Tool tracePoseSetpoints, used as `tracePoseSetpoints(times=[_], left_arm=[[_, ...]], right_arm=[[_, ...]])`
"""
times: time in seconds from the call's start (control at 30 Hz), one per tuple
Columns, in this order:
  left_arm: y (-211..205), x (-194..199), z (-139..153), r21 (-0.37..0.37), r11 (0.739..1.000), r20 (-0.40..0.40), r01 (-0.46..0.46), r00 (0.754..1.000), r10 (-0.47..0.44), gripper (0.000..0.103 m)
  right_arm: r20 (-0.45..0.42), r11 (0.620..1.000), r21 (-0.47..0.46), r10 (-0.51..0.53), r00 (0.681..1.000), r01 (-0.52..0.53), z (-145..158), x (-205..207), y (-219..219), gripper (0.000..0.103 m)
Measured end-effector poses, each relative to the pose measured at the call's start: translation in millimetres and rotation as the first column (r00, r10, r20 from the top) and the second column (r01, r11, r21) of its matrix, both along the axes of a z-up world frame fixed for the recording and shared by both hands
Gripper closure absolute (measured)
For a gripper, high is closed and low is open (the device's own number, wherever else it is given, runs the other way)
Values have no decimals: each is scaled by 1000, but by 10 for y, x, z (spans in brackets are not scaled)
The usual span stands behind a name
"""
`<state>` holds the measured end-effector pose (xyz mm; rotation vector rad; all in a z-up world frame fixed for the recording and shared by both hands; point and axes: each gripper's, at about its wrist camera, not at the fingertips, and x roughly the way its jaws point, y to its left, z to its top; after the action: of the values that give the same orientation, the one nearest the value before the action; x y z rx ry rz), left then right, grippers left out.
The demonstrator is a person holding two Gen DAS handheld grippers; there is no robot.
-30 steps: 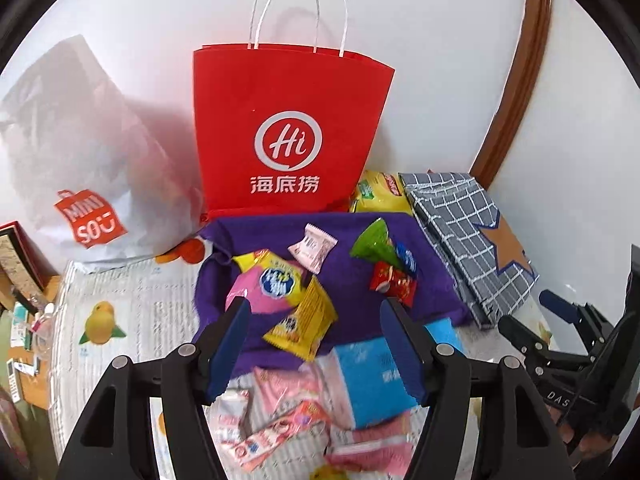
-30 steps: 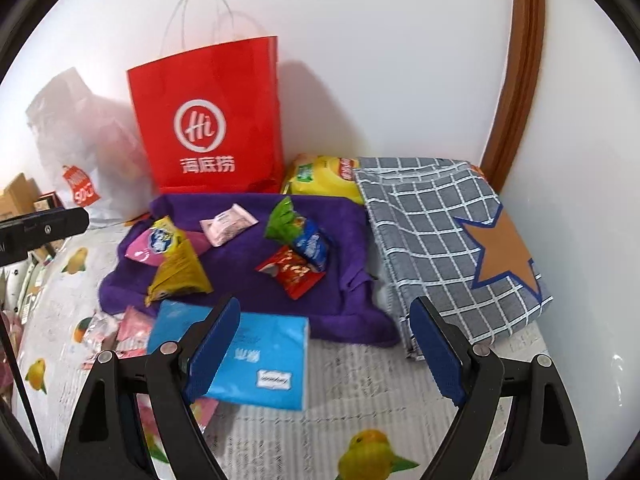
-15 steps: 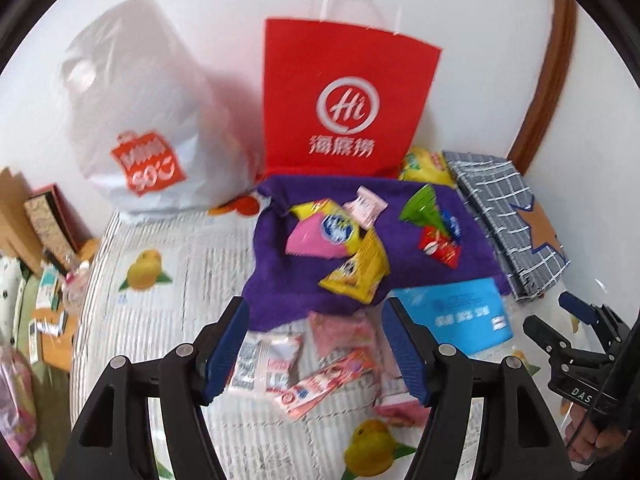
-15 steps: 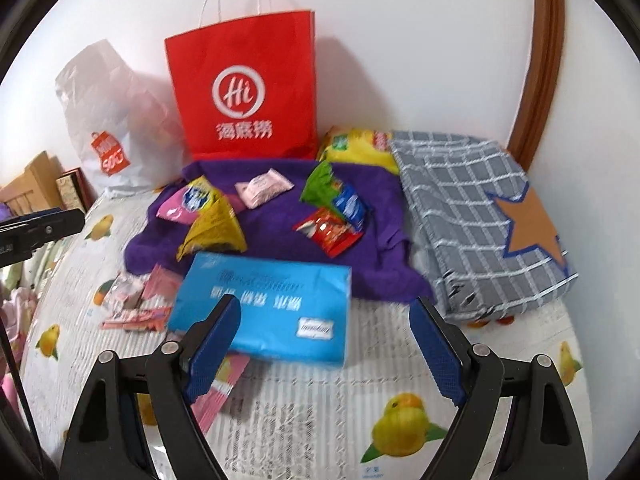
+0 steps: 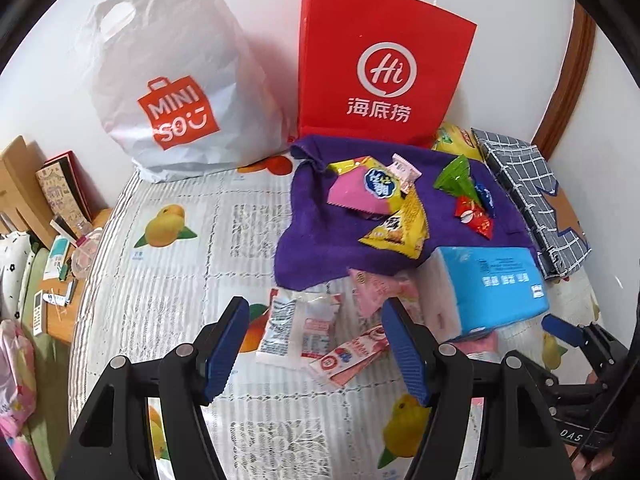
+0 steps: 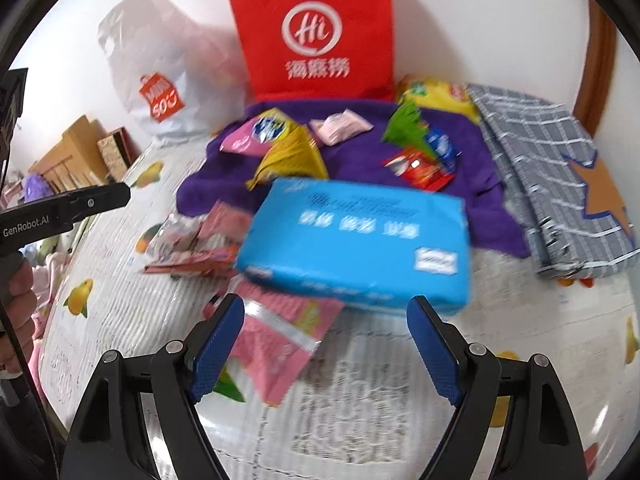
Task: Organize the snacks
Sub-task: 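Grasp the pink wrapped snack with the right tool while the left tool grasps a white sachet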
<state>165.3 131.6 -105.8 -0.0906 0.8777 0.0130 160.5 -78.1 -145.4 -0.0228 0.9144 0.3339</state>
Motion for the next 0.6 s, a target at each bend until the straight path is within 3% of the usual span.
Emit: tracePoseSetpoints(times=[0.6], left_arm=[[533,-73,-313,-64,997,-47,-40,998,37,36]], right_arm=[[-126,998,34,51,991,-47,-404,180,406,19]])
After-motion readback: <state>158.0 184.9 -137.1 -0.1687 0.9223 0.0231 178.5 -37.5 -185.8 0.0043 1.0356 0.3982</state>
